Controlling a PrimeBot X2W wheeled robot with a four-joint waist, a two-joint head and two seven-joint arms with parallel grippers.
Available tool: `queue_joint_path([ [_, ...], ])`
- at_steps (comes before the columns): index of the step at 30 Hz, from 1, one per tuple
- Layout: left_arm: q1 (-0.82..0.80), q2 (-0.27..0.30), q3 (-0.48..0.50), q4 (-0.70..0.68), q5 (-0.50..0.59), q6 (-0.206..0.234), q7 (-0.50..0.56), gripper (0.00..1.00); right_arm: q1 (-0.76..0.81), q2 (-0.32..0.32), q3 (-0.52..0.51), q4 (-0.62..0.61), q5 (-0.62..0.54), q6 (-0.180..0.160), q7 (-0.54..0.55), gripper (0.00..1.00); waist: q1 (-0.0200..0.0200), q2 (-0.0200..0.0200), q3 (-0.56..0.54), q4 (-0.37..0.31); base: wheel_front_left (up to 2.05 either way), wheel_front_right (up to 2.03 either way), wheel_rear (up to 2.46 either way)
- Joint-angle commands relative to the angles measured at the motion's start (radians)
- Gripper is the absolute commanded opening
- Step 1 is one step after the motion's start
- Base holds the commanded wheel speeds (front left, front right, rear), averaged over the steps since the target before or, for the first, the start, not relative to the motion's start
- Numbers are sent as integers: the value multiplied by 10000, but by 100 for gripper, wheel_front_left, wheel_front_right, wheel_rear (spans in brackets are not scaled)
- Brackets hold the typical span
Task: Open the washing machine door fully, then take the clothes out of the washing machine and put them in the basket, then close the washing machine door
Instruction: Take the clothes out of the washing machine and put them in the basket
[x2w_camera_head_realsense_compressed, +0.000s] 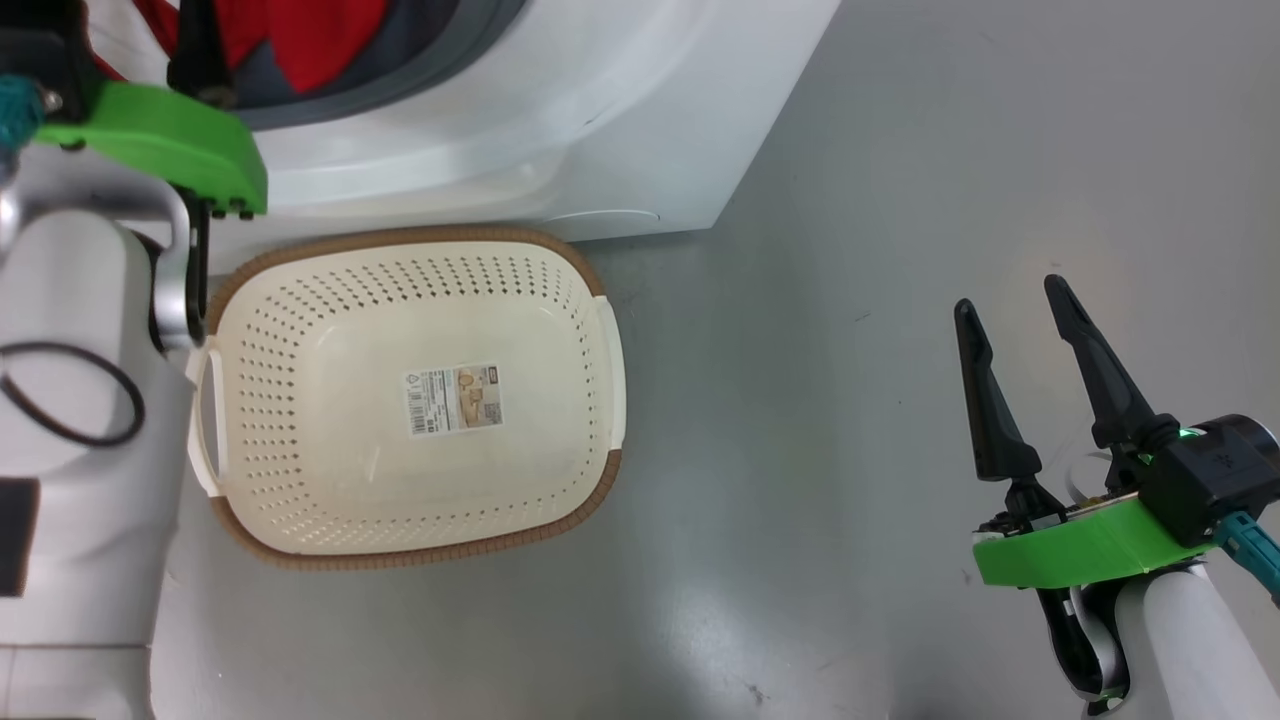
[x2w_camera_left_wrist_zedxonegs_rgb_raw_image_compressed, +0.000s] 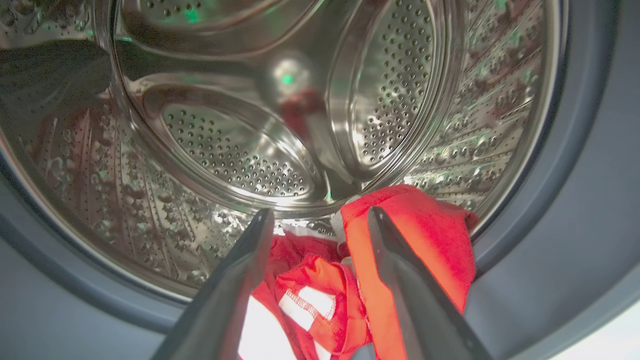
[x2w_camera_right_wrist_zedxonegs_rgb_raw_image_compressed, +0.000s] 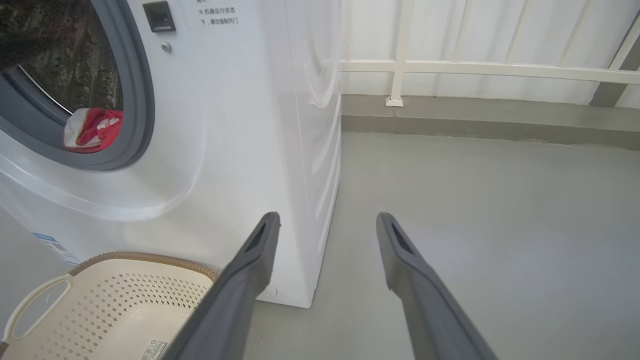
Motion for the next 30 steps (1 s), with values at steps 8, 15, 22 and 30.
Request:
queue_joint_path([
  [8,-1296,741,75,1427,221,129,549,100,-244,-31,239,-252,104,62,-62,100,0,0,415,-144,0,0,0],
  [15,-2140,889,-44,2788,237,109,1057,100,-398,-31,271,-267,127,62,-62,100,0,0,702,-278,0,0,0],
  [22,-2600,1102,-341,4037,430,152,1821,100,-503,-31,348,-283,232,62,-62,100,0,0,874,-437,0,0,0],
  [30,-2928,1245,-754,4959,709,288,2430,100,-532,-31,504,-326,444,62,-62,100,0,0,1036,-521,0,0,0],
])
